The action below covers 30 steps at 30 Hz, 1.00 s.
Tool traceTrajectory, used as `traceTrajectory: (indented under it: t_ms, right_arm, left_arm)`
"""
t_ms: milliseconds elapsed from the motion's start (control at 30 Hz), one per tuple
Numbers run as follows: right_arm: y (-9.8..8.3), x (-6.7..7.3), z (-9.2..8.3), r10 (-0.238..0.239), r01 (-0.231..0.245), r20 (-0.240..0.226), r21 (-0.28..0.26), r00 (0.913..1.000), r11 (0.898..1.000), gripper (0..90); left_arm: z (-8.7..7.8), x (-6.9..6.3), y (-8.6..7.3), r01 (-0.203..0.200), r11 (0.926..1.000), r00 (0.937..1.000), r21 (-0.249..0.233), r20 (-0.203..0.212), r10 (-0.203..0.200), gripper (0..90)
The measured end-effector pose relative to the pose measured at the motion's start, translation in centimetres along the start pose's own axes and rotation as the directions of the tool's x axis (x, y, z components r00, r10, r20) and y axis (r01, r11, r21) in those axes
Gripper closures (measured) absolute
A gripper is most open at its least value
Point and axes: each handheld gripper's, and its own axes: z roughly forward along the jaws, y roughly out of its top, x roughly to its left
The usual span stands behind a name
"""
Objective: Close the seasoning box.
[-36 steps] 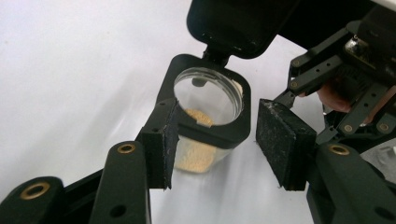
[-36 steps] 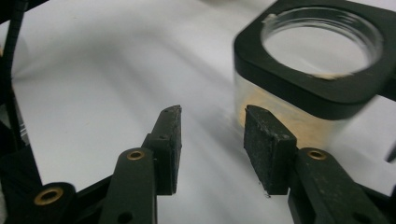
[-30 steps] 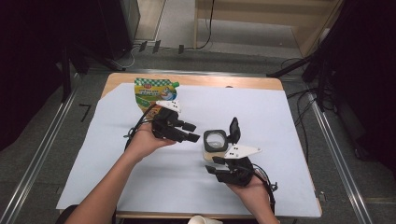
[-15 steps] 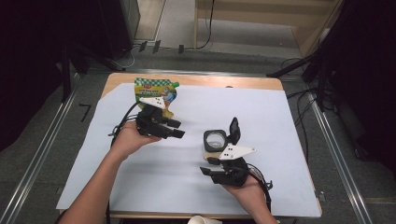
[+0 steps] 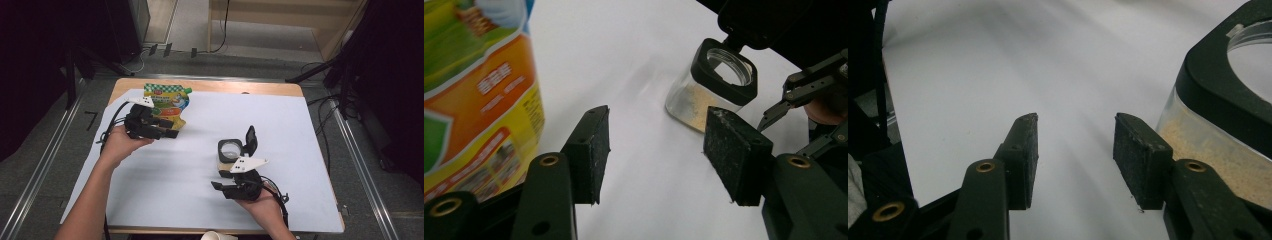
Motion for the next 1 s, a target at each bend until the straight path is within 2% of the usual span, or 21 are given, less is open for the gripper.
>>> traceTrajectory:
  t_ms: [167, 400, 467, 667, 733, 1000]
  right_arm:
    - [0.0, 0.0, 0.2, 0.002, -0.002, 0.002, 0.008, 1.0000, 1.000, 54.1]
    - [0.0, -0.1, 0.2, -0.002, 0.002, -0.009, 0.005, 1.0000, 1.000, 52.9]
    - [0.0, 0.0, 0.3, -0.006, 0.006, -0.013, 0.004, 0.9999, 1.000, 52.5]
    - [0.0, 0.0, 0.3, -0.013, 0.013, -0.013, 0.008, 0.9998, 1.000, 52.1]
    - [0.0, 0.0, 0.4, -0.013, 0.013, -0.013, 0.009, 0.9998, 1.000, 52.1]
    - [0.0, -0.3, 0.1, -0.004, 0.004, -0.002, 0.006, 1.0000, 1.000, 52.2]
  left_arm:
    - [-0.6, 0.9, -0.5, 0.005, 1.0000, 0.9997, 0.008, -0.024, -0.005, 44.4]
    - [-2.4, 2.4, -1.3, 0.032, 0.9993, 0.9978, -0.022, -0.058, -0.033, 43.8]
    - [-2.9, 2.9, -1.6, 0.046, 0.9986, 0.9963, -0.025, -0.071, -0.048, 43.6]
    - [-3.9, 3.6, -2.0, 0.054, 0.9983, 0.9918, -0.021, -0.114, -0.056, 42.1]
    - [-4.2, 3.7, -2.1, 0.044, 0.9990, 0.9899, -0.010, -0.134, -0.045, 41.3]
    - [-5.4, 4.9, -2.3, 0.056, 0.9978, 0.9860, -0.035, -0.155, -0.061, 41.3]
